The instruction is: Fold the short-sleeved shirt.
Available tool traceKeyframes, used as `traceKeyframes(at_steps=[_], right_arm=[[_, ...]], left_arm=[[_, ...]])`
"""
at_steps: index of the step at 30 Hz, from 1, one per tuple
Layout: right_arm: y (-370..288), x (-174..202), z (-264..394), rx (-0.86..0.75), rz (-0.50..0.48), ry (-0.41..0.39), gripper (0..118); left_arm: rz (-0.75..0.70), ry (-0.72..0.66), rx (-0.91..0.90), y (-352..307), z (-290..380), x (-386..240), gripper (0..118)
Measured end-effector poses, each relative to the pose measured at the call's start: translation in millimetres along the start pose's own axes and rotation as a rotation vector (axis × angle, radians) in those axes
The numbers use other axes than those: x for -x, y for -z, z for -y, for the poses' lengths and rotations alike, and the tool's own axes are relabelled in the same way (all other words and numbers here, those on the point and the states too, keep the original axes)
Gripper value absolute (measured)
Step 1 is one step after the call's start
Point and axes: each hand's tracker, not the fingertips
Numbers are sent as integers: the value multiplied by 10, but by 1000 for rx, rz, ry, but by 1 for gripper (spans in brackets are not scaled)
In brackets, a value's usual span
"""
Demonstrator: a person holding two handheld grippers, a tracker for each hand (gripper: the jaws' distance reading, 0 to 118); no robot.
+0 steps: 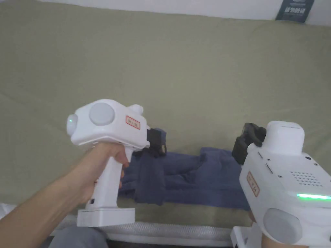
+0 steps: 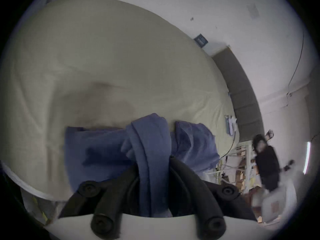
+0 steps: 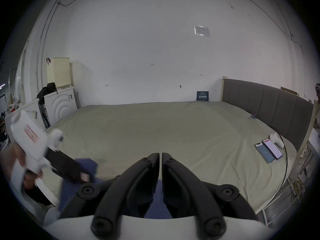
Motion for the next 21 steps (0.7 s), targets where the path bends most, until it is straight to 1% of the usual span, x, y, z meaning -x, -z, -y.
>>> traceKeyframes(at_steps=[1,2,3,4,5,6,8,9,10,11,12,13,14,16,18,19,21], right_arm=[[7,-19,14,6,4,1,9],[18,-37,27,12,8,2,9],[31,-51,38,18,12,1,9],[46,-71,53,26,23,3,9],[60,-94,58,33,26,10,9],[69,-115,63,37,26,21,9],[101,-138,69,45,25,34,9],[118,-136,70,47,25,35,9],[135,-129,70,48,26,37,9],[146,-123,66,49,22,40,9],[151,-116,66,49,19,43,9],[160,-104,61,49,14,47,9],[167,-95,56,49,7,50,9],[177,-62,47,49,4,51,9],[172,-52,44,50,-5,54,9],[165,-45,44,53,-8,54,9],[143,-38,61,53,-7,37,9]], left_arm=[[-2,14,15,192,22,12,32],[24,7,17,355,32,49,87],[41,-21,23,474,51,76,118],[68,-39,18,506,75,108,118],[85,-86,-33,503,34,115,111],[99,-93,-37,470,38,132,112],[168,-85,-53,195,33,234,110],[187,-80,-63,43,37,297,108],[207,-79,-95,-136,51,371,103],[229,-68,-117,-297,65,454,89],[215,-62,-132,-417,86,518,67],[202,-51,-149,-524,129,583,29],[187,-29,-155,-590,145,638,1],[138,-18,-157,-587,99,732,1],[103,-45,-103,-424,229,688,1],[120,-81,-60,-311,256,674,1],[151,-83,-5,-48,244,672,1]])
